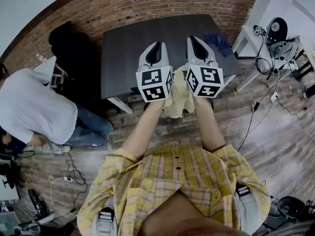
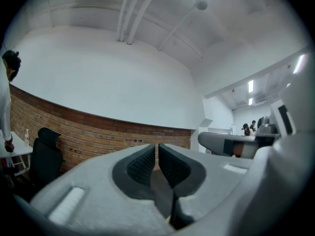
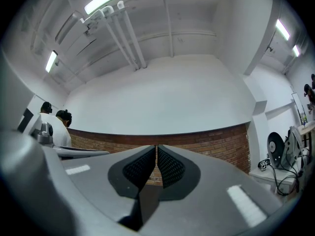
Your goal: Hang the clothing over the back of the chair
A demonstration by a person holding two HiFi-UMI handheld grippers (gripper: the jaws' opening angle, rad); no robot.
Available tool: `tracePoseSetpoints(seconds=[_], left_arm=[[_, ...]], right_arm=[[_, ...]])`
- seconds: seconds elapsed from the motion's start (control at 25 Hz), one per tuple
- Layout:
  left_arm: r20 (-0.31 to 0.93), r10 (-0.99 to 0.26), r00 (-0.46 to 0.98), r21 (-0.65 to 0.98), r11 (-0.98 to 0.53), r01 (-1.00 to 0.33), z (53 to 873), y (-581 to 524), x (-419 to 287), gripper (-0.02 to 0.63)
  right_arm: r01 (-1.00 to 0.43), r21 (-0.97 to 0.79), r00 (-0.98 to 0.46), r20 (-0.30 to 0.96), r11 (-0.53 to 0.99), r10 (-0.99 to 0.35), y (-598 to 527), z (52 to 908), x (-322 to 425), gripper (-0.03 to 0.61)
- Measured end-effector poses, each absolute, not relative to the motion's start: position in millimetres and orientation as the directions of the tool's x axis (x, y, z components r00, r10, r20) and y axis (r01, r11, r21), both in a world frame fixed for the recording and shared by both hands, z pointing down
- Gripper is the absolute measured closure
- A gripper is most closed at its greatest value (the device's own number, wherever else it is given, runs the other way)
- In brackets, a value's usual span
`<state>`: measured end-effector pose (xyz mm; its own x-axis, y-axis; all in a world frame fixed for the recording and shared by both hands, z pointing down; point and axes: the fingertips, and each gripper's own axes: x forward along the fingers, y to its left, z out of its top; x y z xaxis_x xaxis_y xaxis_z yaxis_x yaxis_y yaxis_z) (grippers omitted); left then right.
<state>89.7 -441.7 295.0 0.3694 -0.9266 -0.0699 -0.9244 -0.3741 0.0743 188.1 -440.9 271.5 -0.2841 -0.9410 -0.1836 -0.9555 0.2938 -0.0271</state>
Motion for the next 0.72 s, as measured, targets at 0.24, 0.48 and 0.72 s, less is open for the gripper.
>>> tracePoseSetpoints(seconds=[0.24,0.48,0.72], left_arm=[[-0.087,-0.918,0.387,0.068,-0.393,-0.917,289.9,-417.9,86.2,0.612],[-0.086,-0.912,0.401,0.065,-0.406,-0.911,288.2,-398.3,81.1,0.612],[-0.087,-0.91,0.405,0.06,-0.41,-0.91,291.5,-378.1,74.0,0.614]], right_arm=[[-0.956,-0.034,-0.281,-0.182,0.292,-0.942,-417.5,274.0,181.8,0.571],[-0.955,-0.039,-0.282,-0.171,0.293,-0.944,-399.6,277.6,174.6,0.571],[-0.951,-0.033,-0.3,-0.164,0.309,-0.94,-375.8,282.3,160.4,0.573]])
